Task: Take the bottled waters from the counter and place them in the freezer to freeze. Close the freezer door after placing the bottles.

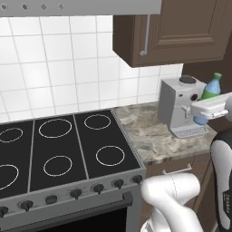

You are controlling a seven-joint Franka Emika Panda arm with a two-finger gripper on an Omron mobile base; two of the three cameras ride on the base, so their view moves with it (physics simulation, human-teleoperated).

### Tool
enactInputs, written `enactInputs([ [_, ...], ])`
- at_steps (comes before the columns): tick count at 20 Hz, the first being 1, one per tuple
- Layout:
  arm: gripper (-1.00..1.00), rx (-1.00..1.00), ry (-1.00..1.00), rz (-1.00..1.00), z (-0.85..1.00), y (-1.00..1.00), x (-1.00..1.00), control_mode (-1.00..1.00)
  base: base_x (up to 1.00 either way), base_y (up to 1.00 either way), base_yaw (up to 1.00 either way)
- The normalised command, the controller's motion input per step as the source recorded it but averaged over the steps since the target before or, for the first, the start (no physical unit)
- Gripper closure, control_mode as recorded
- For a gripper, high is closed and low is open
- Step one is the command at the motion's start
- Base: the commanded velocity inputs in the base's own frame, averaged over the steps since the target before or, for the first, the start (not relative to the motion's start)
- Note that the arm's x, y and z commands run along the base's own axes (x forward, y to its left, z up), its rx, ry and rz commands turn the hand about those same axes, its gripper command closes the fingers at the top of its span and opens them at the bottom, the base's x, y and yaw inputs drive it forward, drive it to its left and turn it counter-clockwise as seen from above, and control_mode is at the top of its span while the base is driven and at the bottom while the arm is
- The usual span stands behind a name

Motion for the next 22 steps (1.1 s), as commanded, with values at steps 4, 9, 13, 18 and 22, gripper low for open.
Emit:
enactInputs([
  [4,1.0,0.0,0.01,0.0,-0.26,0.07,-0.01,-1.0,0.0,0.0,0.0],
  [9,1.0,0.0,0.04,0.0,-0.26,0.17,-0.13,-1.0,0.0,0.0,0.0],
  [13,1.0,0.0,-0.03,0.0,-0.13,0.23,-0.24,-1.0,0.0,0.0,0.0],
  [18,1.0,0.0,0.0,0.0,0.0,0.01,0.0,-1.0,0.0,0.0,0.0],
  [22,1.0,0.0,-0.02,0.0,0.0,0.0,-0.03,-1.0,0.0,0.0,0.0],
])
